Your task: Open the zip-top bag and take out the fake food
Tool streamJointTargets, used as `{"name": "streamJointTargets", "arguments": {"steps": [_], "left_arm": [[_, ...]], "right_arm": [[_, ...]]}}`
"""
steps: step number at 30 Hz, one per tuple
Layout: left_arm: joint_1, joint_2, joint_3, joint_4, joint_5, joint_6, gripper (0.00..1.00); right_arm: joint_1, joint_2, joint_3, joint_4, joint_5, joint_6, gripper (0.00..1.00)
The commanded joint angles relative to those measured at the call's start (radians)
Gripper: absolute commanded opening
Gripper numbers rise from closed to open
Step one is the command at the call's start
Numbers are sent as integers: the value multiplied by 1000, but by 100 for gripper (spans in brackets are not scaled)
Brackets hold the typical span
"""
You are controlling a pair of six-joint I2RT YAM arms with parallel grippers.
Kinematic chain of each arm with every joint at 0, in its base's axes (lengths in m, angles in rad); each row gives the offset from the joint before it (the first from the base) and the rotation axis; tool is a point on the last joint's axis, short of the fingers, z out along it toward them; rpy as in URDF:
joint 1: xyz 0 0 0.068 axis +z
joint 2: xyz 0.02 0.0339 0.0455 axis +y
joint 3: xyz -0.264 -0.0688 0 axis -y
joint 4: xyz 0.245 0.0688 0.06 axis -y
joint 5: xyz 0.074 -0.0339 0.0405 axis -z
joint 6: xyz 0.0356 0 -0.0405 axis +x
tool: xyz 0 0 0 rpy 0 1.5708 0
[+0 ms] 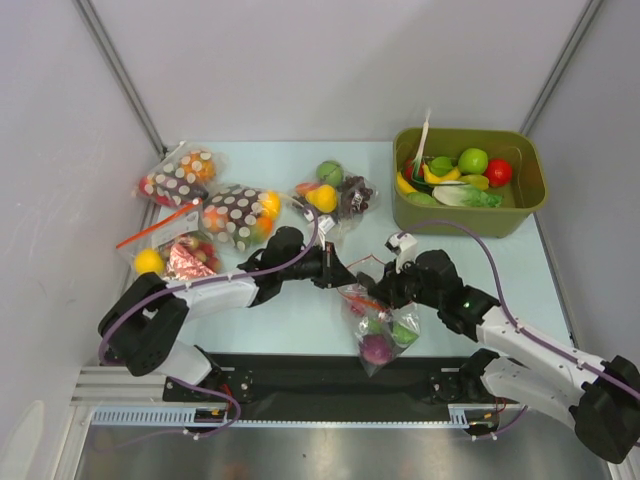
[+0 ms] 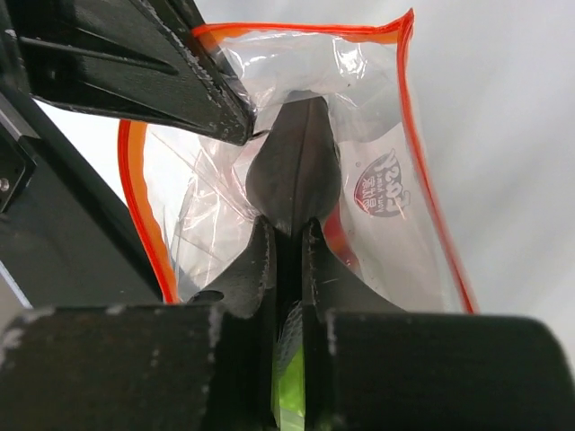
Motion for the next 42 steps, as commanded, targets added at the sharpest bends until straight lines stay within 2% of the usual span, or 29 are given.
{"name": "streamJointTargets", "arguments": {"steps": [1,9,15,23,31,37,39,42], "left_arm": [[-3,-56,11,1,6,57,0],[12,-88,8,-149,-95,125,0],[18,-89,1,-160,-92,134,0],[17,-53,17,-179,-106,149,0],[33,78,55,-139,-97,103,0],[37,128,100,-113,-61,82,0],[30,125,100,-108,-54,92,0],[7,112,86,-70,-24,105,0]], "right_arm": [[-4,13,29,17,15,-6,0],[-27,-149,43,2,70,8,0],[-41,-225,45,-33,77,9,0],[-42,-260,26,62,78,40,5],[-24,-196,9,86,-169,-9,9],[9,-192,-7,126,-104,-1,11],[9,-183,-14,151,-80,8,18],[9,-140,-24,226,-60,16,24]]}}
